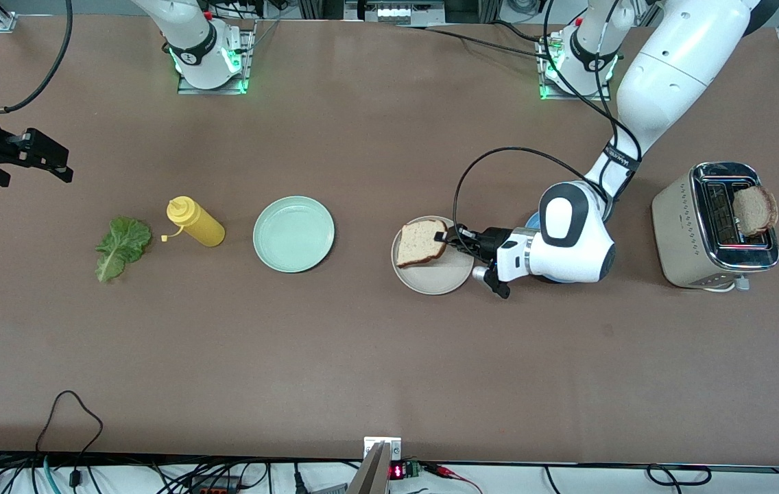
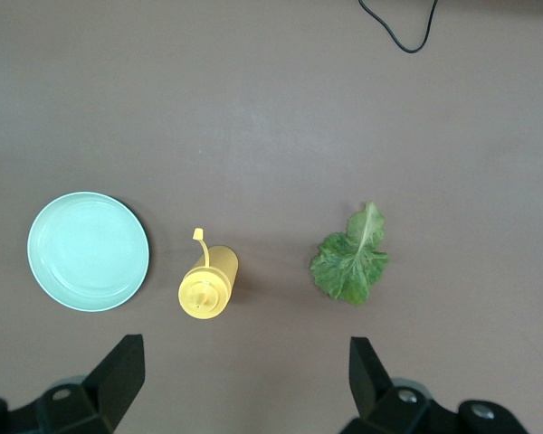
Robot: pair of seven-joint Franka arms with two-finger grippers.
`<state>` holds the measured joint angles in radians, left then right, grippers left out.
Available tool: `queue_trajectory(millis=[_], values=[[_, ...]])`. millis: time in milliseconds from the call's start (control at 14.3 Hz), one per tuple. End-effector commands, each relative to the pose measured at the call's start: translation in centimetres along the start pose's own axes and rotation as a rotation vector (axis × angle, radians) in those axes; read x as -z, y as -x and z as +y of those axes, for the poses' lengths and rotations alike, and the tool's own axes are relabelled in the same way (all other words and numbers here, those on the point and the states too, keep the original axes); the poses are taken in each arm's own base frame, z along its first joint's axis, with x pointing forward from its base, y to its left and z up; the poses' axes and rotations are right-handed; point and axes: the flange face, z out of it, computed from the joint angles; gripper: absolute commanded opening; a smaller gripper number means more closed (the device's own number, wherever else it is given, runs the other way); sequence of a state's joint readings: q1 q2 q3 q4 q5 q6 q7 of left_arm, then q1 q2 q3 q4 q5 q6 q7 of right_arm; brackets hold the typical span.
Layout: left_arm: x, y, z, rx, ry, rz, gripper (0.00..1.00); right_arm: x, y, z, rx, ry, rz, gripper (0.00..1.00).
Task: Make sandwich in beige plate with both arms
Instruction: 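Lower the bread onto the beige plate and open the left gripper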
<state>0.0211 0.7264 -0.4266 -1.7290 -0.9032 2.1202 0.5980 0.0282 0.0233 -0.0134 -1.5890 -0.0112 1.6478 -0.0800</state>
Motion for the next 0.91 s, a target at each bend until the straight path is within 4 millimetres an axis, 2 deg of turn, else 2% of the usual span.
queue_trajectory(millis=[0, 210, 279, 349, 419, 489, 629, 768, 838], values=[[-0.3, 0.4, -0.8, -0.011, 0.027, 0.012, 0.00, -0.1, -0.5, -0.1, 0.009, -0.001, -0.005, 1.00], [-0.7, 1.1, -2.0, -0.002, 0.028, 0.001, 0.01, -0.5, -0.6, -0.3, 0.017, -0.002, -0.014, 1.00], [-0.7, 1.2, -2.3, 0.000, 0.025, 0.001, 0.05, -0.9, -0.7, -0.4, 0.019, -0.002, -0.020, 1.00], [-0.9, 1.5, -2.7, 0.009, 0.022, -0.005, 0.16, -1.2, -0.9, -0.4, 0.022, -0.004, -0.023, 1.00], [-0.8, 1.6, -2.9, 0.007, 0.017, -0.008, 0.40, -1.9, -1.1, -0.6, 0.025, -0.007, -0.039, 1.00], [-0.4, 1.6, -3.3, 0.007, 0.008, -0.007, 0.99, -2.2, -1.2, -0.6, 0.037, -0.010, -0.048, 1.00], [0.3, 1.5, -3.2, 0.004, 0.000, 0.000, 1.00, -2.7, -1.2, -0.8, 0.102, -0.024, -0.062, 1.00], [1.9, 1.1, -2.2, -0.046, -0.064, -0.016, 1.00, -3.4, -1.2, -0.8, 0.144, -0.027, -0.088, 1.00], [3.3, 0.9, -1.4, -0.097, -0.126, -0.036, 1.00, -4.0, -1.2, -0.8, 0.164, -0.031, -0.107, 1.00]])
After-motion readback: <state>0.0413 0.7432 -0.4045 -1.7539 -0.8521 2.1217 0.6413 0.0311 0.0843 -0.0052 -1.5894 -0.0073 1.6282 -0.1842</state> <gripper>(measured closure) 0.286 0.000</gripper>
